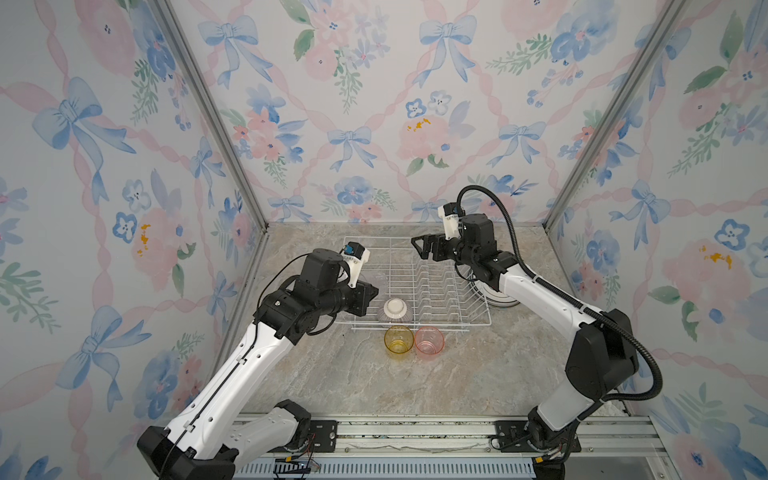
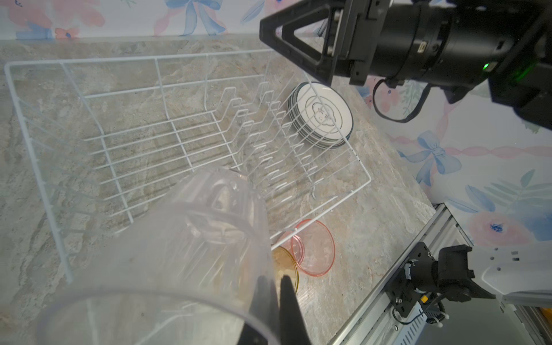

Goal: Unload the mixed dishes from the dish rack
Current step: 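Carry the clear glass toward the robot with the left gripper while the right withdraws, then lower the clear glass onto the table beside the yellow glass with the left gripper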

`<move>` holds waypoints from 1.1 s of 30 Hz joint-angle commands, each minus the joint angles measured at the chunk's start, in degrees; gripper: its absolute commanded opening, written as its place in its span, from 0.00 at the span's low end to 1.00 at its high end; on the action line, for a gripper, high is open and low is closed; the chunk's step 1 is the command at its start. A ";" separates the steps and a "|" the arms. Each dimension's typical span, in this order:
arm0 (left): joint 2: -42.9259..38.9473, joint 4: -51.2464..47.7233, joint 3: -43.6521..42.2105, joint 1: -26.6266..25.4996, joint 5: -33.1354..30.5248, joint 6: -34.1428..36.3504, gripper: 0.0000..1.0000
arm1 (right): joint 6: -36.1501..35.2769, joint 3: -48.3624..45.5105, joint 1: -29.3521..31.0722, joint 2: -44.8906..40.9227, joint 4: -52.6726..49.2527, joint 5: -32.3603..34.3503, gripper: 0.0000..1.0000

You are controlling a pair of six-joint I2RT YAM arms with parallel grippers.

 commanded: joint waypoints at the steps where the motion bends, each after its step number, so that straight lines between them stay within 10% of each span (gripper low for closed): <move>1: 1.90 -13.20 3.93 -4.87 -10.89 -2.36 0.00 | -1.23 -1.65 -0.37 -3.10 -0.84 0.54 0.97; 17: 15.30 -33.40 8.09 -16.79 -17.31 -10.68 0.00 | 1.22 -8.48 -2.57 -6.72 4.65 -1.13 0.97; 33: 28.19 -24.13 6.49 -17.28 -11.45 -3.47 0.00 | 1.91 -9.39 -3.19 -6.47 5.49 -2.66 0.97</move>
